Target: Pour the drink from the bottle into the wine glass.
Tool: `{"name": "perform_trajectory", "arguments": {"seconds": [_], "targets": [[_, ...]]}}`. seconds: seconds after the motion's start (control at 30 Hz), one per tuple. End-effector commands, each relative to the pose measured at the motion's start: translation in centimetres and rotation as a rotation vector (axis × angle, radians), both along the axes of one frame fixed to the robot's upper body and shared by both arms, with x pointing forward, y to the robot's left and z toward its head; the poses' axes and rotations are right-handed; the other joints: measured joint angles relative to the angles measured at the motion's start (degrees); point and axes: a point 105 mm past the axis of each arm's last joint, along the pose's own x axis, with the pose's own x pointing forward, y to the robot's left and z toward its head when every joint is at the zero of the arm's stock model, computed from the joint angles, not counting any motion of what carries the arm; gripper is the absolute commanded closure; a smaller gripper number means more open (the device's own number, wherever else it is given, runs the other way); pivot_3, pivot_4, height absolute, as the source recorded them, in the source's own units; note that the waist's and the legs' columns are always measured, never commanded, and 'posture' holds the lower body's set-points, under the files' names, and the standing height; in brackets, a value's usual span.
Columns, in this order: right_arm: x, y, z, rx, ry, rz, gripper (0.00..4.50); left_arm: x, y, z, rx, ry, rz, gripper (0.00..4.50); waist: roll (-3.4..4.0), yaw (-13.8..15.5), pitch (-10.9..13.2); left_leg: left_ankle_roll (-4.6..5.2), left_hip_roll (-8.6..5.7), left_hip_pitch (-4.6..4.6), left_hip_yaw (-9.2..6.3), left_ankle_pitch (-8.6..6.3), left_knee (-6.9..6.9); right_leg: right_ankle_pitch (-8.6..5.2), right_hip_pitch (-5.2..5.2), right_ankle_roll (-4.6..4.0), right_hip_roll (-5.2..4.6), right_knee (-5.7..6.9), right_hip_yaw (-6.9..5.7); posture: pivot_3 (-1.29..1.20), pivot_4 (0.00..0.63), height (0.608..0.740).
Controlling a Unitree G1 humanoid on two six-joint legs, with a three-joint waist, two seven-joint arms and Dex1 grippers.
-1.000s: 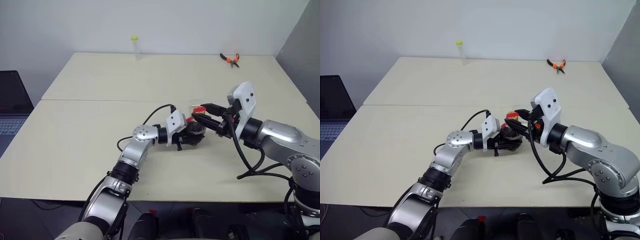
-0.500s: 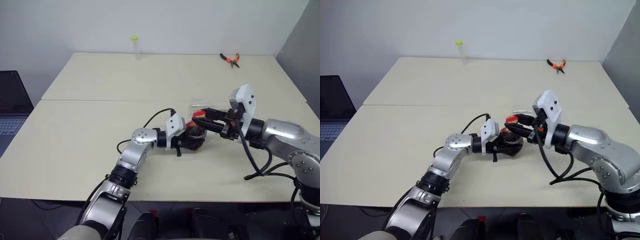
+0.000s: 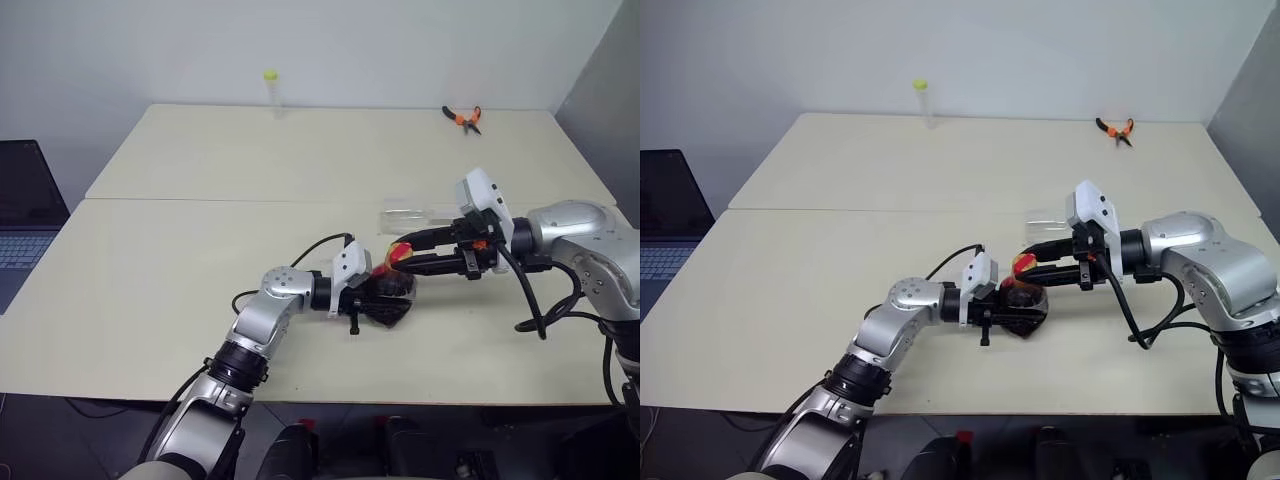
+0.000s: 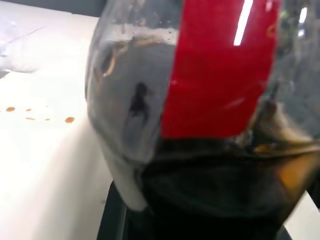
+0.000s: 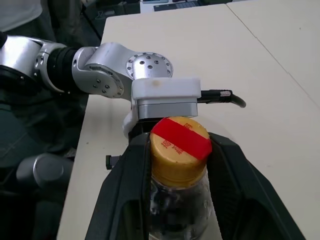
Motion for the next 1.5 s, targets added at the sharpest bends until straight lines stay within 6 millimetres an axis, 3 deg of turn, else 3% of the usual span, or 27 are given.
{"name": "perform_trajectory", "arguments": {"seconds": [0.03, 0.23, 0.4, 0.53, 0.7, 1.13, 1.43, 1.5], "targets": [[-1.4, 0.2, 1.3, 0.112, -0.033, -0.081, 2.2, 0.2, -0.4, 3.2, -0.089, -0.148, -0.024, 3.74, -0.01, 0.17, 0.0, -0.01, 0.02, -0.01, -0.03, 0.0, 0.0, 0.0, 0.0, 0.0, -0.09, -0.02, -0.01, 0.0, 0.15, 0.74], [-3.4, 0.1, 1.8, 0.219, -0.097, -0.235, 0.05, 0.9, -0.4, 2.8, -0.082, -0.171, -0.01, 3.74, 0.0, 0.57, 0.0, 0.0, -0.01, -0.03, -0.06, 0.0, 0.01, 0.0, -0.02, 0.0, -0.17, 0.05, -0.04, 0.0, 0.15, 0.74], [-4.2, -0.8, 1.3, 0.264, -0.209, -0.466, 0.0, 1.7, -0.8, 2.8, -0.087, -0.195, 0.015, 3.74, 0.0, 0.91, 0.0, 0.01, -0.02, -0.02, -0.08, 0.0, 0.01, -0.01, 0.02, 0.01, -0.12, 0.07, -0.08, 0.0, 0.15, 0.74], [-5.1, 0.4, 1.0, 0.328, -0.233, -0.558, 0.0, 2.0, -0.8, 2.6, -0.079, -0.201, 0.016, 3.74, 0.0, 0.83, 0.0, 0.0, -0.01, 0.01, 0.02, 0.0, 0.01, -0.01, 0.0, 0.01, 0.08, 0.1, 0.03, 0.0, 0.15, 0.74], [-3.7, 0.8, 1.4, 0.407, -0.28, -0.712, 0.0, 2.1, -1.0, 2.3, -0.072, -0.206, 0.014, 3.74, 0.01, 0.74, -0.01, 0.0, 0.02, 0.11, -0.01, 0.0, 0.0, -0.01, 0.03, 0.01, 0.17, 0.15, 0.03, 0.0, 0.15, 0.74], [-3.1, 1.4, 0.2, 0.416, -0.264, -0.766, 0.0, 2.2, -0.8, 2.2, -0.062, -0.209, 0.012, 3.76, 0.01, 0.16, -0.01, -0.01, 0.0, 0.07, -0.02, 0.01, -0.01, -0.01, 0.01, 0.01, 0.17, 0.12, 0.01, 0.0, 0.15, 0.74], [-3.2, 0.9, -0.2, 0.38, -0.264, -0.747, 3.07, 2.3, -0.7, 2.2, -0.061, -0.21, 0.019, 3.76, 0.01, -0.15, -0.01, 0.01, 0.0, 0.08, -0.03, 0.0, -0.01, -0.01, 0.01, 0.01, 0.17, 0.12, 0.01, 0.0, 0.15, 0.74], [-3.2, 0.8, -0.3, 0.366, -0.265, -0.735, 3.25, 2.3, -0.7, 2.2, -0.061, -0.21, 0.019, 3.76, 0.01, -0.16, -0.01, 0.01, 0.0, 0.08, -0.03, 0.0, -0.02, -0.01, 0.01, 0.01, 0.18, 0.12, 0.01, 0.0, 0.15, 0.74]]}}
